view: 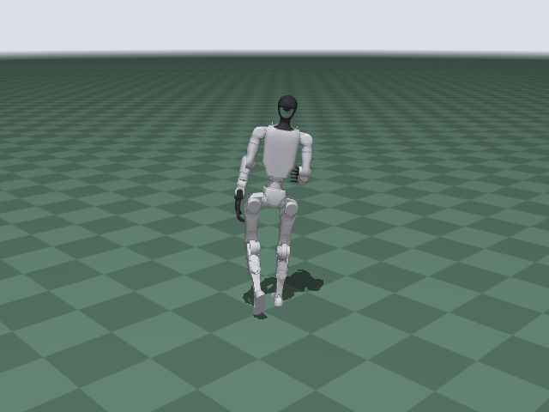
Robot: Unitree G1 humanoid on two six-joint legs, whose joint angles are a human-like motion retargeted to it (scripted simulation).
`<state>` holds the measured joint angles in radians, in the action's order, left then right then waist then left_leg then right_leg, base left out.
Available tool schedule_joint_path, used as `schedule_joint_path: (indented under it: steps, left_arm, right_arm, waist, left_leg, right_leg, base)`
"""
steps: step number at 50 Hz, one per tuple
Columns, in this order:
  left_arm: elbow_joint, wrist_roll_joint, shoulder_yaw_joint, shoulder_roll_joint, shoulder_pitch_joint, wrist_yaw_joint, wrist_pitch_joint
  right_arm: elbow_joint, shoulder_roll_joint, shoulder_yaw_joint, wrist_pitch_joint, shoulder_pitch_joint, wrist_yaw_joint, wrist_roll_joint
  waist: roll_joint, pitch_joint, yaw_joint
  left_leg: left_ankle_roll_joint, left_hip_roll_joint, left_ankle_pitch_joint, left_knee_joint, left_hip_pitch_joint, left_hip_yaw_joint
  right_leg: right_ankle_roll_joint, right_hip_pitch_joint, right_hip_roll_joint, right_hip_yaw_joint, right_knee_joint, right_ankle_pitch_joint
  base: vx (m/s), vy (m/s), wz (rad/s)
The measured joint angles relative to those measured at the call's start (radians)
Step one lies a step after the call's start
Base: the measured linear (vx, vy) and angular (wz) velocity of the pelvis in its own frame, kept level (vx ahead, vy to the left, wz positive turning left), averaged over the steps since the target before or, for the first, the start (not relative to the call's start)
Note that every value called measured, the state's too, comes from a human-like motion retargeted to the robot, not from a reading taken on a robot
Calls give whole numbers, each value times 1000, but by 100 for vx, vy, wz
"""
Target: Walk run
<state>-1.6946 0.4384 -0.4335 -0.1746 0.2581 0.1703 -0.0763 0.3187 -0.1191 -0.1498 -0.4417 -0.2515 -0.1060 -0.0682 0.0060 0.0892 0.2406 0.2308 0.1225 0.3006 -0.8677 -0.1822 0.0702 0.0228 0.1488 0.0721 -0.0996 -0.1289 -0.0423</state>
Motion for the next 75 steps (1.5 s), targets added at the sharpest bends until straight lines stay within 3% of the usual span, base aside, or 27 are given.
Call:
schedule_joint_path:
  steps: [3,7,12,15,18,22,25,26,28,30,32,35,39,43,47,50,52,55,58,60,62,63,67,70,73,75]
  left_arm:
    - [40,4,-39,0,48,21,0]
    - [53,-44,-80,-1,80,-14,-50]
    - [21,-170,-116,25,83,-24,-40]
    - [18,-199,-149,71,74,44,-31]
    - [24,-198,-159,119,76,123,-47]
    - [20,-170,-148,141,73,151,-41]
    - [12,-151,-128,124,60,119,-35]
    - [9,-159,-126,113,52,103,-33]
    - [9,-184,-115,93,26,74,-31]
    - [19,-214,-101,75,-27,51,-31]
    - [40,-235,-95,49,-113,29,-34]
    - [102,-227,-101,28,-246,18,-60]
    - [240,-258,-66,22,-397,71,-103]
    - [366,-311,-28,6,-504,125,-140]
    - [451,-343,-4,-19,-554,163,-168]
    - [468,-349,9,-34,-544,169,-188]
    - [451,-335,12,-35,-515,159,-194]
    - [388,-287,11,-20,-441,147,-188]
    - [285,-185,3,7,-339,127,-134]
    - [212,-106,8,27,-263,86,-92]
    - [140,-50,24,33,-194,53,-75]
    - [108,-23,32,35,-161,41,-68]
    - [51,70,23,81,-14,9,-25]
    - [29,93,-25,127,80,6,-15]
    - [9,84,-59,153,144,16,2]
    - [-1,82,-86,167,177,14,7]
  right_arm:
    - [0,-34,12,-7,27,-6,8]
    - [-2,-69,36,-23,47,-19,-4]
    - [6,-79,52,-17,63,-31,-29]
    - [6,-67,63,-16,81,-18,-5]
    - [7,-35,68,-19,86,-19,20]
    - [23,24,48,-16,60,-26,25]
    - [30,62,31,-18,4,-30,29]
    - [32,71,16,-19,-19,-31,29]
    - [33,78,-19,-17,-57,-30,27]
    - [26,69,-46,-16,-72,-23,25]
    - [23,68,-50,-17,-63,-22,20]
    - [14,69,-28,-11,-57,-27,20]
    - [-16,67,0,-20,-69,-12,20]
    - [-28,68,11,-12,-74,-8,8]
    - [-38,68,19,-7,-73,6,18]
    - [-44,69,23,-8,-82,4,30]
    - [-41,73,27,-5,-86,-7,28]
    - [-30,84,38,1,-101,-18,25]
    - [-14,91,38,13,-107,-5,10]
    - [-6,89,32,22,-99,7,2]
    - [-13,83,19,18,-83,17,-2]
    - [-15,80,16,15,-70,22,-5]
    - [-19,67,30,10,-9,22,-29]
    - [-36,47,30,-1,25,33,-44]
    - [-55,34,37,-11,47,53,-67]
    - [-64,32,45,-10,59,53,-86]
  waist:
    - [-26,-13,-75]
    - [-37,-18,-188]
    - [-47,-18,-252]
    - [-46,-22,-247]
    - [-68,-19,-237]
    - [-95,-10,-255]
    - [-90,29,-254]
    - [-73,43,-243]
    - [-35,52,-196]
    - [-20,34,-138]
    - [39,31,-140]
    - [60,23,-141]
    - [65,15,-43]
    - [27,3,28]
    - [0,-19,63]
    - [13,-12,63]
    - [20,5,79]
    - [31,35,129]
    - [51,46,131]
    - [32,42,122]
    - [-11,37,114]
    - [-27,38,101]
    - [-48,20,49]
    - [-66,-4,-16]
    - [-54,-26,-60]
    - [-43,-38,-100]
  left_leg:
    - [-117,-43,-122,-21,-105,105]
    - [-186,-69,-234,134,-230,147]
    - [-277,-147,-268,516,-277,380]
    - [-304,-96,-300,718,-285,491]
    - [-353,-45,-319,812,-268,491]
    - [-434,-34,-260,788,-211,493]
    - [-467,-36,-261,788,-162,472]
    - [-472,-51,-285,771,-157,422]
    - [-477,-80,-331,742,-115,376]
    - [-483,-63,-363,749,-39,367]
    - [-470,-116,-375,772,-6,335]
    - [-461,-113,-403,785,44,300]
    - [-469,-53,-428,812,112,160]
    - [-469,17,-469,815,199,76]
    - [-461,53,-517,815,309,29]
    - [-444,41,-543,810,369,25]
    - [-417,34,-533,785,386,13]
    - [-340,12,-418,723,408,-19]
    - [-244,-37,-122,576,383,10]
    - [-201,-45,47,394,327,50]
    - [-215,-48,172,223,260,122]
    - [-228,-57,177,162,225,159]
    - [-245,-108,-33,-7,35,210]
    - [-261,-113,-191,21,-96,234]
    - [-276,-157,-271,204,-190,276]
    - [-297,-187,-261,370,-238,305]
  right_leg:
    - [6,-53,-2,-56,31,-15]
    - [-3,-108,-37,-112,64,-50]
    - [-24,-186,-85,-200,92,-108]
    - [-24,-230,-112,-259,107,-125]
    - [-33,-264,-100,-295,93,-104]
    - [-75,-315,-76,-278,36,47]
    - [-93,-323,-57,-281,-63,326]
    - [-71,-306,-54,-276,-131,423]
    - [14,-250,-32,-312,-338,550]
    - [47,-152,-28,-257,-597,566]
    - [35,-70,-116,-185,-623,528]
    - [42,55,-120,-139,-679,371]
    - [16,183,-24,-208,-553,188]
    - [-78,251,27,-162,-248,188]
    - [-123,303,34,-60,27,111]
    - [-136,320,31,-104,131,97]
    - [-55,320,25,-124,74,132]
    - [-53,296,32,-154,9,203]
    - [-8,253,-4,-78,-45,129]
    - [21,189,17,-116,-51,75]
    - [41,130,31,-116,-29,54]
    - [48,108,27,-104,-25,35]
    - [60,21,-5,-81,16,3]
    - [81,-36,-44,-39,50,-15]
    - [94,-89,-97,-37,75,-46]
    - [104,-125,-134,-22,85,-73]
  base:
    - [50,-15,85]
    - [45,-12,67]
    - [54,-12,84]
    - [59,-8,97]
    - [67,-7,54]
    - [93,-4,-28]
    - [109,-1,-11]
    - [112,-1,11]
    - [94,-2,67]
    - [90,-3,104]
    - [54,-2,35]
    - [72,-7,59]
    - [71,-11,170]
    - [77,-21,118]
    - [82,-28,55]
    - [85,-34,10]
    - [85,-37,42]
    - [111,-54,80]
    - [102,-47,21]
    - [98,-39,-19]
    - [65,-28,-39]
    - [68,-28,-40]
    - [85,-29,-45]
    - [82,-20,-76]
    - [69,-13,-31]
    - [78,-12,-46]
